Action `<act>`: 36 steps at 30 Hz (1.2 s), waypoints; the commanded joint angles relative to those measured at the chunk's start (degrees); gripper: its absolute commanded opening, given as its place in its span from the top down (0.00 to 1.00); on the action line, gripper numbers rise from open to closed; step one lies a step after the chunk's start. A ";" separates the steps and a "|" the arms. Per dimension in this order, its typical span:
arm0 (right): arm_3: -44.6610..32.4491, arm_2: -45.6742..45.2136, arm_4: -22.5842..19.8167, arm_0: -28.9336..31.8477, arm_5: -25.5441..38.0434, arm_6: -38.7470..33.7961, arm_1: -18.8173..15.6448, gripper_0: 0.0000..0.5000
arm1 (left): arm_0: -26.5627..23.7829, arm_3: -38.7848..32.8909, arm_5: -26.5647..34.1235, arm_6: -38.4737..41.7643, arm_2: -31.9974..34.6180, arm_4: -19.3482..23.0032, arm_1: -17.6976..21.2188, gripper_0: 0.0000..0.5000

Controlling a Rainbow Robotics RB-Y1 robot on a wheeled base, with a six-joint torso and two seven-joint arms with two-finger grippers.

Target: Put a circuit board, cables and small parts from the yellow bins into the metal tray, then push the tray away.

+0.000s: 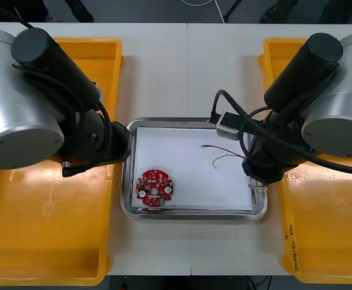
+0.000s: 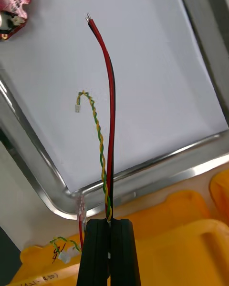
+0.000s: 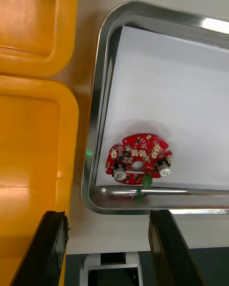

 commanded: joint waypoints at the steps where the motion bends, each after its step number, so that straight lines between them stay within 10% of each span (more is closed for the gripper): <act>1: 1.54 2.65 0.28 -2.16 -0.80 6.56 2.95 1.00 | 1.10 -1.97 0.48 -1.49 5.88 3.38 4.02 0.00; 15: 7.51 4.24 3.53 -0.85 -0.80 20.01 9.28 1.00 | 8.21 1.45 0.48 -8.61 17.13 5.66 9.64 0.00; 36: 13.31 8.19 9.24 4.52 -8.97 28.01 7.52 1.00 | 19.90 5.23 0.48 -27.42 34.18 3.11 11.14 0.00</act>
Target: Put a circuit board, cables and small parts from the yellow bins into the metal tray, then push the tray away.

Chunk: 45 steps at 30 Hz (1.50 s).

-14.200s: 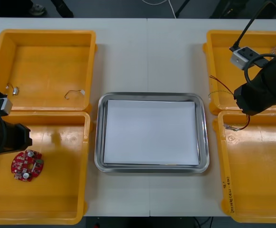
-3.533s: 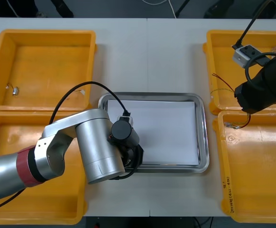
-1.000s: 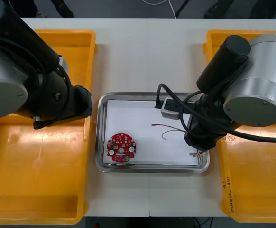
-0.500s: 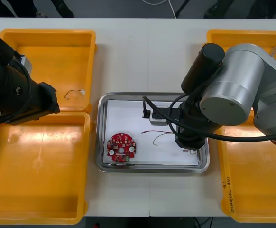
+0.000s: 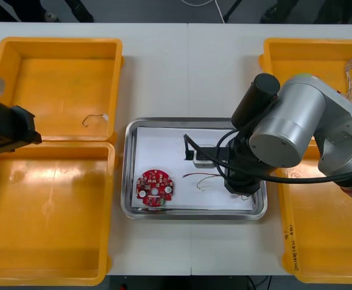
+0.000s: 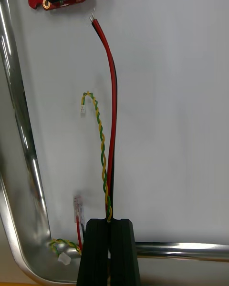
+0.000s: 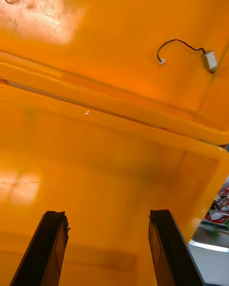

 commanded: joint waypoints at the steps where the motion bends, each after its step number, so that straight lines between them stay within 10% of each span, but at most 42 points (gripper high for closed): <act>1: -0.46 2.11 1.20 1.78 -1.85 1.50 -1.06 1.00 | 3.48 -0.21 0.40 -6.33 5.29 -0.56 2.97 0.00; 27: -0.46 6.59 7.44 5.30 -9.32 0.45 -1.50 0.91 | -4.87 11.92 -0.18 -19.69 3.62 -4.43 3.76 0.00; 37: -0.46 6.24 10.43 5.21 -12.84 0.71 -1.50 0.03 | -7.59 18.43 -5.19 -23.03 3.53 -3.81 3.67 0.00; 45: -0.46 4.22 10.08 5.21 -12.84 0.80 -1.23 0.00 | -9.18 24.93 -8.97 -29.71 3.45 -5.57 3.67 0.00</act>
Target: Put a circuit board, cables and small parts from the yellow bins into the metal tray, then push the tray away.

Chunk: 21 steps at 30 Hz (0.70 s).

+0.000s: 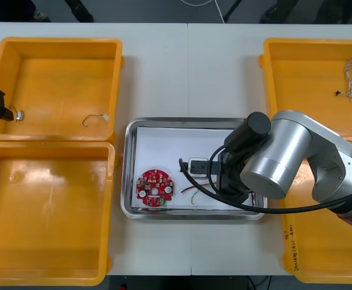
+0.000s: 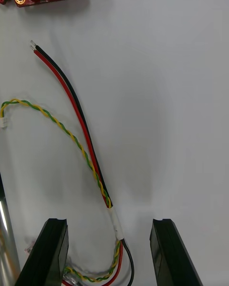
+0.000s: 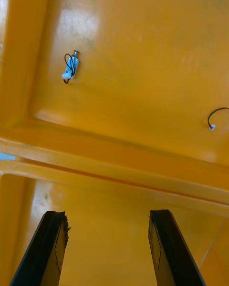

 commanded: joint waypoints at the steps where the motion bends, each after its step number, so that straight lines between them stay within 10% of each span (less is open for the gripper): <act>1: -0.64 -1.70 0.04 0.48 -0.35 0.63 -1.04 0.00 | -3.24 3.24 -2.51 -11.29 -0.69 -2.28 2.48 0.00; 21: -6.00 -17.43 -4.53 -2.34 16.79 -1.31 4.67 0.00 | -4.65 9.04 -15.17 -20.43 -5.96 -7.20 2.48 0.00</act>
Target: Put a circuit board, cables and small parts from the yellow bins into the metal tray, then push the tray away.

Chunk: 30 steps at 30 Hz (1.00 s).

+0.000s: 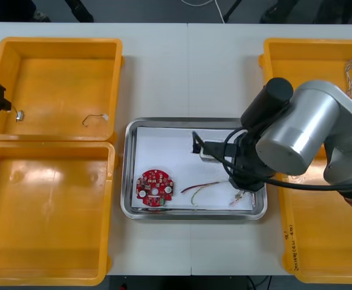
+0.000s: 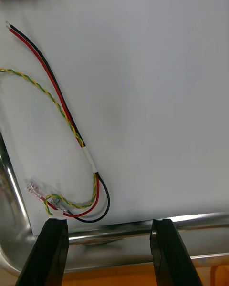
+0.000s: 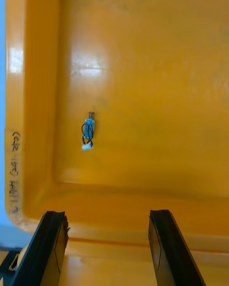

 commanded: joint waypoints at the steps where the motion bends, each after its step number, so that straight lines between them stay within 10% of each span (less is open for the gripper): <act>1: -1.96 -6.97 -2.38 -2.72 3.68 -1.46 2.89 0.00 | -2.45 0.31 -4.16 -4.96 -2.91 -1.67 2.48 0.00; 30: 9.20 -28.50 -0.45 -17.93 10.41 -32.04 0.43 0.00 | -2.45 12.35 -21.47 -6.71 -10.64 -1.85 1.60 0.00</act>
